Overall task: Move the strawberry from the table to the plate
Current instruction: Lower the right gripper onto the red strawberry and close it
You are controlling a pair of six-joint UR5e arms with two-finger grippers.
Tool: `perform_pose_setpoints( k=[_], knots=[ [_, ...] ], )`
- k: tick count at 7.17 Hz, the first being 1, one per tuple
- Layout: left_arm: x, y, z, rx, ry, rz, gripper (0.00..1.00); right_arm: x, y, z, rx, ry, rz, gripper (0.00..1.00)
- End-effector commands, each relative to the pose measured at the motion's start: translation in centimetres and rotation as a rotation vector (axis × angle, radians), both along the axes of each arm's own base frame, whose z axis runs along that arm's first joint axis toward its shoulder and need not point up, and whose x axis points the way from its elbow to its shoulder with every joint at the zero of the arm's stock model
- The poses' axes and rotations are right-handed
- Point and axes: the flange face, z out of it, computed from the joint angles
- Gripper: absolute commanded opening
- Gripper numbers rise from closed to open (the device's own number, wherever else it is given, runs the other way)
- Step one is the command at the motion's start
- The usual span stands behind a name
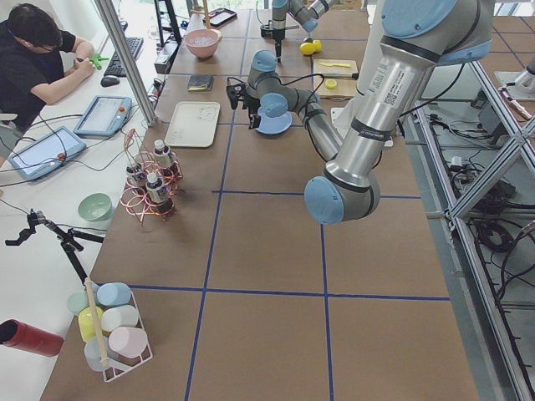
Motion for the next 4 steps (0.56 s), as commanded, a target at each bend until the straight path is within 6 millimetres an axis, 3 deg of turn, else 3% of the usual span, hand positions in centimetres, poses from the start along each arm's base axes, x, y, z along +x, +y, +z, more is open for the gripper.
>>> perform_pose_setpoints(
  k=[1, 2, 3, 4],
  knots=[
    [-0.01, -0.01, -0.03, 0.000, 0.000, 0.000, 1.00, -0.05, 0.12, 0.60, -0.010, 0.009, -0.004, 0.35],
    [-0.02, -0.01, -0.05, 0.001, 0.001, 0.000, 1.00, 0.01, 0.16, 0.68, -0.010, 0.011, -0.004, 0.12],
    [0.09, 0.02, 0.01, 0.000, 0.000, 0.001, 1.00, 0.12, 0.14, 0.77, -0.009, 0.014, -0.001, 0.00],
    [0.06, 0.05, -0.05, 0.001, 0.001, 0.001, 1.00, 0.41, 0.12, 0.44, 0.006, 0.012, 0.008, 0.00]
  ],
)
